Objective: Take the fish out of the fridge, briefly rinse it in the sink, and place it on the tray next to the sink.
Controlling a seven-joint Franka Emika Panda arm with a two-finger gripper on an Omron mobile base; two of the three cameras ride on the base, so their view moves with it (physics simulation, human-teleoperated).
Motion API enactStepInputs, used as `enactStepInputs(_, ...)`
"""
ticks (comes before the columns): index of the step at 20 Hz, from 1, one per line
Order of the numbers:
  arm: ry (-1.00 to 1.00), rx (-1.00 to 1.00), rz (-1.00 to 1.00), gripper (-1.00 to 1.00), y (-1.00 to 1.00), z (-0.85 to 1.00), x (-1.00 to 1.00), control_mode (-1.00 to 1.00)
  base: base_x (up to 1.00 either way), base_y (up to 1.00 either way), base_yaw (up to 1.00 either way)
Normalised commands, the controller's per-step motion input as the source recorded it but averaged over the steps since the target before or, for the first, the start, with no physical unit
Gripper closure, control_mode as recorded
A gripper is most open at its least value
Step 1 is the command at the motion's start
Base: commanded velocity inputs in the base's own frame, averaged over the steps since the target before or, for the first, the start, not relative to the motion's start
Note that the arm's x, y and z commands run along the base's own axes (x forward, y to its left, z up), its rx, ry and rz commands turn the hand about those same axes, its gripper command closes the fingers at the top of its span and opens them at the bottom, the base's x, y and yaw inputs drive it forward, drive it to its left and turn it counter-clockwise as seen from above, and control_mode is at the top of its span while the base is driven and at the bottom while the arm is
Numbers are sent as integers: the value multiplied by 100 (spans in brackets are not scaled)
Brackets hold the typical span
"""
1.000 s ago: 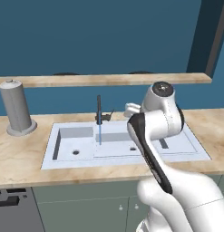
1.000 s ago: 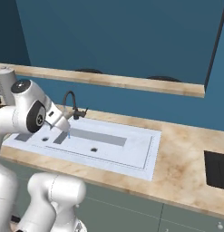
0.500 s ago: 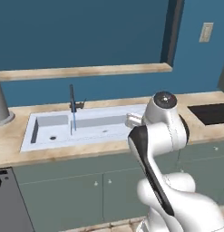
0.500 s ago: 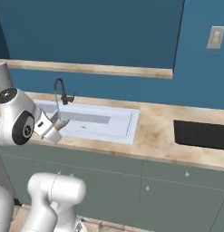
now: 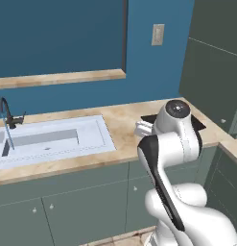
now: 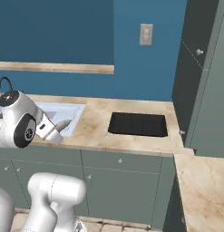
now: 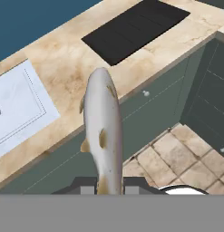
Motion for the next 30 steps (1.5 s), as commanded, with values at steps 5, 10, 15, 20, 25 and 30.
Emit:
enactStepInputs(5,0,0,0,100,0,0,0,100,65,-92,-8)
enactStepInputs(10,0,0,0,100,0,0,0,100,100,-65,0)
enactStepInputs(15,13,5,-1,100,-21,-1,80,-100,20,-10,0)
enactStepInputs(20,18,14,-6,100,-1,-25,100,-100,0,0,0)
enactStepInputs(25,17,2,-9,100,0,-38,91,-100,0,0,0)
enactStepInputs(30,15,0,-10,100,0,-60,53,-100,0,0,0)
